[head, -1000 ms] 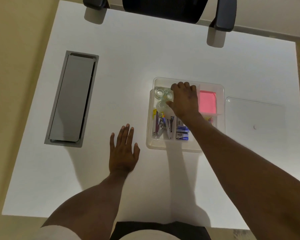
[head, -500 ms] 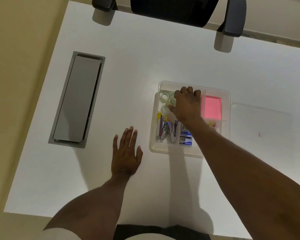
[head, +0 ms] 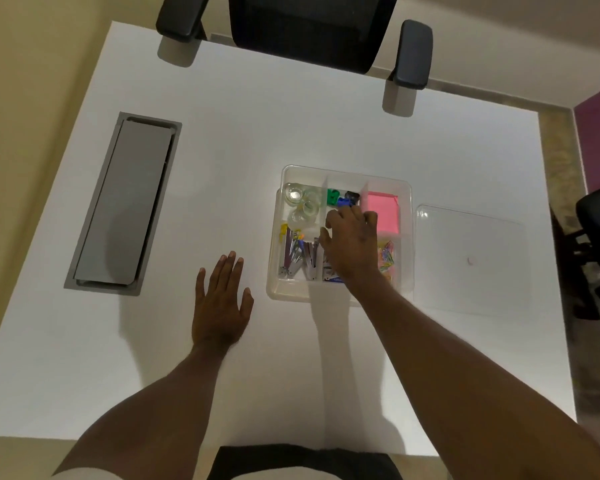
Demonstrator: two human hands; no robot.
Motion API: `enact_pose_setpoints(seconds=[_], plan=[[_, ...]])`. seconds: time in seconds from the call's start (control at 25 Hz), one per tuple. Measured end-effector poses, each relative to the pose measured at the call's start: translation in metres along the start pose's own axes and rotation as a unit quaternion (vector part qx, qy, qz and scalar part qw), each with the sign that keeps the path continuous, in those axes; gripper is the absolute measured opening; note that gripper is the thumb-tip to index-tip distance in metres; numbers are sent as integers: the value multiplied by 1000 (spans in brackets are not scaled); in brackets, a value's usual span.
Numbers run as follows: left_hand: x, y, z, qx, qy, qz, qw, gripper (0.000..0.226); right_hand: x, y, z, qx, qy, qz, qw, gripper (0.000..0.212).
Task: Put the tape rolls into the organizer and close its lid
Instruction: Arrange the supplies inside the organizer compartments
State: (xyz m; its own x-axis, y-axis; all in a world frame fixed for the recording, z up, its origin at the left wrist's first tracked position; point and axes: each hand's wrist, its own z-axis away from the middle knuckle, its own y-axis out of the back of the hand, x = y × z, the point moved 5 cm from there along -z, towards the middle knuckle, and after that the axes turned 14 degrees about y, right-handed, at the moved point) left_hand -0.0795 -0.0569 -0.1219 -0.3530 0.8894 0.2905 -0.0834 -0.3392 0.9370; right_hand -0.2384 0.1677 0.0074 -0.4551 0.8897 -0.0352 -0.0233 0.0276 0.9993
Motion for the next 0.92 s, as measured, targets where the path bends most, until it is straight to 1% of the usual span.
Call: enact_pose_setpoints(seconds=[0.08,0.2,0.32,0.4,0.52,0.6,0.68,0.76,0.92], plan=[[8,5,3,-1,7,7,1000,66,12,5,14,-6,0,19,1000,18],[27,14,-5,-4,41,16,999,61,31,12,19,5,-15,22,1000,20],[50,43,-31,35,71,4,997,56,36,15,10,4,-17,24,1000,20],[73,68,-56,82,59,-3,995,52,34,16,-4,2,-18,15,1000,19],[115,92,-88,104,4,5,995,46,27,15,-25,-14,-10,-6,1000,20],[142,95,-104,72,-27,4,997,45,24,14,-37,-18,-1,-5,1000,23],[161,88,-116,3,-23,-16,1000,42,24,10,-51,-26,3,-8,1000,24],[169,77,-125,-43,4,-37,998,39,23,2,-63,-43,3,-19,999,24],[174,66,-144,-80,95,-28,992,39,23,-18,-78,-65,-19,-27,997,20]])
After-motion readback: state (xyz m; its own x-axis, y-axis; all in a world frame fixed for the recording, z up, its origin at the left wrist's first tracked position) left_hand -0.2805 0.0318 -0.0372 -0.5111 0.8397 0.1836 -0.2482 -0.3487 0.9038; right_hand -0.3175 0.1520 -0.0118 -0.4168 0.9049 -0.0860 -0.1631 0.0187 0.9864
